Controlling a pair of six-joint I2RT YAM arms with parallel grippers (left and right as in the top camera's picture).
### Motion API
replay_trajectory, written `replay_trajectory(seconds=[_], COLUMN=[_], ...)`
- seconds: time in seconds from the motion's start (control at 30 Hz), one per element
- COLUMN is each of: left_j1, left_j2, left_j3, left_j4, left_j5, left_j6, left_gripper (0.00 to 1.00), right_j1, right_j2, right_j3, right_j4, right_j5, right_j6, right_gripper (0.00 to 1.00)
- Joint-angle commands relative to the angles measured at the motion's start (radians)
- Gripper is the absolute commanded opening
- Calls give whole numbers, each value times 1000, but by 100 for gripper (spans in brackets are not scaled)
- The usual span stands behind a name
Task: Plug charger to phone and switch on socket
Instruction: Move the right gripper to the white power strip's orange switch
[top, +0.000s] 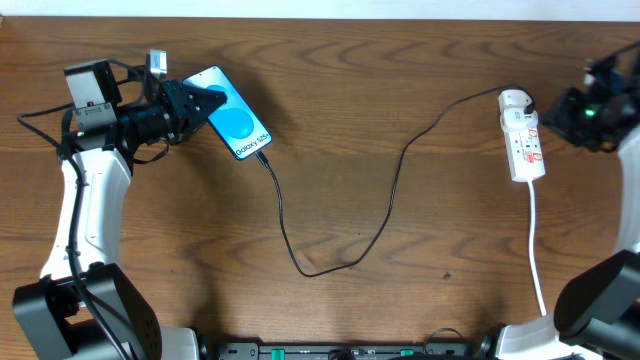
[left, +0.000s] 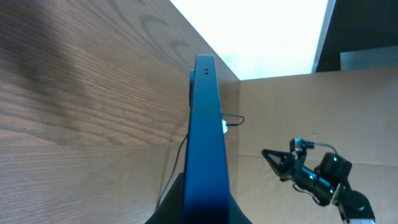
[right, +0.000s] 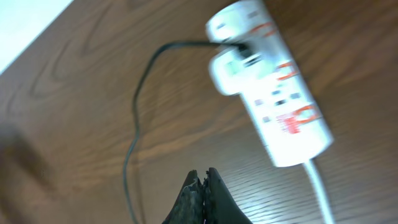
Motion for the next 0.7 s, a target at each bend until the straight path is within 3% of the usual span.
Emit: replay_trajectory(seconds=[0.0,0.4,0.67], left_j1=[4,4,-8], left_j2=[-13,-13,9], left_j3=[-4,-4,-4], left_j4=[2,2,-55], left_j5=[-9,-29,-181], left_j6=[14,14,84], left_gripper=[7,7,7], right_j1=[-68,-135,-135], right_j2=[33,193,266], right_j3=[-18,-20,-20], right_j4=[10,95,109], right_j5=[-24,-60,-105], right_j6=[-25,-43,-63], right_gripper=[1,1,1])
